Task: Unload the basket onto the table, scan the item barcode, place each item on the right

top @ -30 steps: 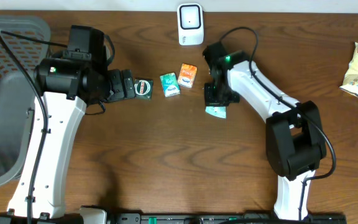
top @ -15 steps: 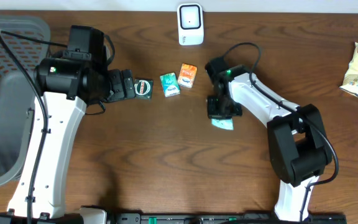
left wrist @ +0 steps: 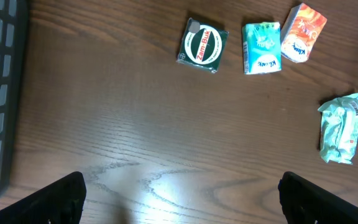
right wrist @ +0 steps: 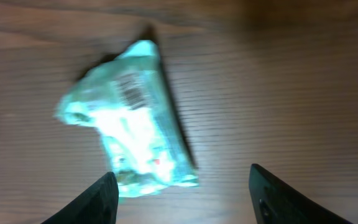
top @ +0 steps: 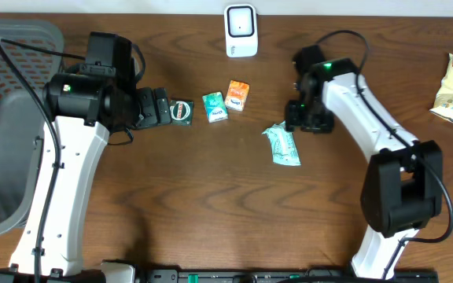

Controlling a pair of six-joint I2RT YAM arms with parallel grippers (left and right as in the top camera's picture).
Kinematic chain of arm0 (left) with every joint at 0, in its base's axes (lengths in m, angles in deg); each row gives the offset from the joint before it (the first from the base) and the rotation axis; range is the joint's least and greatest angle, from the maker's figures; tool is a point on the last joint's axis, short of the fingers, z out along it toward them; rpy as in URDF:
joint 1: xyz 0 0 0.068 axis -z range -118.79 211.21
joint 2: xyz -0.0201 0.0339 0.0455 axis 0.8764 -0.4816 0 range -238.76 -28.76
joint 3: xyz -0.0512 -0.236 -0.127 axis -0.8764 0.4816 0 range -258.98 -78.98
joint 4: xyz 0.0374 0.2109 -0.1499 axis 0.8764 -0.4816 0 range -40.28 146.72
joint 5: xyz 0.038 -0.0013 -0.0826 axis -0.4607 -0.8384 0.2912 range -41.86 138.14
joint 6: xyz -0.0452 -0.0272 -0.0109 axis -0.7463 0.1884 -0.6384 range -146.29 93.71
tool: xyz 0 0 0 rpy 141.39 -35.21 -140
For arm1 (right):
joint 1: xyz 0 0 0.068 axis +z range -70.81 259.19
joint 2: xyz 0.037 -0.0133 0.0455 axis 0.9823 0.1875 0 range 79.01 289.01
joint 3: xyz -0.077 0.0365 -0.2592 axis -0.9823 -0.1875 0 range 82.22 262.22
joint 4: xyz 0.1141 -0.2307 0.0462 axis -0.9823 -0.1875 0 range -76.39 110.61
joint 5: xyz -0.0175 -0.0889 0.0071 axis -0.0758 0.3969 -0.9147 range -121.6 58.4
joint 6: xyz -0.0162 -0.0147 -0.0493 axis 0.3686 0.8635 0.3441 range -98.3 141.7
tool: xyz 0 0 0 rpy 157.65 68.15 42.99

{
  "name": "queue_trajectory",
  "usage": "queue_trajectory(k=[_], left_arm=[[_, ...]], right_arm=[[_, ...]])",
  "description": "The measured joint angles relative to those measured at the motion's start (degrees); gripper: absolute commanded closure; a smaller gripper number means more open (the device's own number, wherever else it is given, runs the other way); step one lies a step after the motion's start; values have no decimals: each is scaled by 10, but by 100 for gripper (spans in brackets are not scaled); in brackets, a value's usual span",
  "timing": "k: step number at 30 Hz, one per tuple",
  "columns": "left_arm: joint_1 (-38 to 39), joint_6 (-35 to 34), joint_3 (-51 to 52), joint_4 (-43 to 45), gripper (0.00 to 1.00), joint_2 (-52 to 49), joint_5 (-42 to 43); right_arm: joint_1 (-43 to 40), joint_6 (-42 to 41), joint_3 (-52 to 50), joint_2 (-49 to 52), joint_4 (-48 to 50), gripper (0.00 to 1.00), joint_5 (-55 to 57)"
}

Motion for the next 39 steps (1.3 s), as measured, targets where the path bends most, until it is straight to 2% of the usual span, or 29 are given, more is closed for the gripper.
queue_trajectory(k=[6,12,14,18,22,26,30,35,39], left_arm=[[0,0,0,0,2,0,0],[0,0,0,0,2,0,0],[0,0,0,0,2,0,0],[0,0,0,0,2,0,0],[0,0,0,0,2,0,0],[0,0,0,0,2,0,0],[0,0,0,0,2,0,0],[0,0,0,0,2,0,0],[0,0,0,0,3,0,0]], right_arm=[[-50,40,-80,0,41,40,-55],[-73,92,-165,0,95,60,-183],[-77,101,-176,0,91,63,-211],[-79,107,-177,0,64,64,-236],[-79,113,-177,0,40,78,-245],[-79,113,-177,0,19,82,-267],[-79,116,-177,0,22,98,-285],[-76,110,-178,0,39,99,-283],[-61,68,-186,0,80,99,-245]])
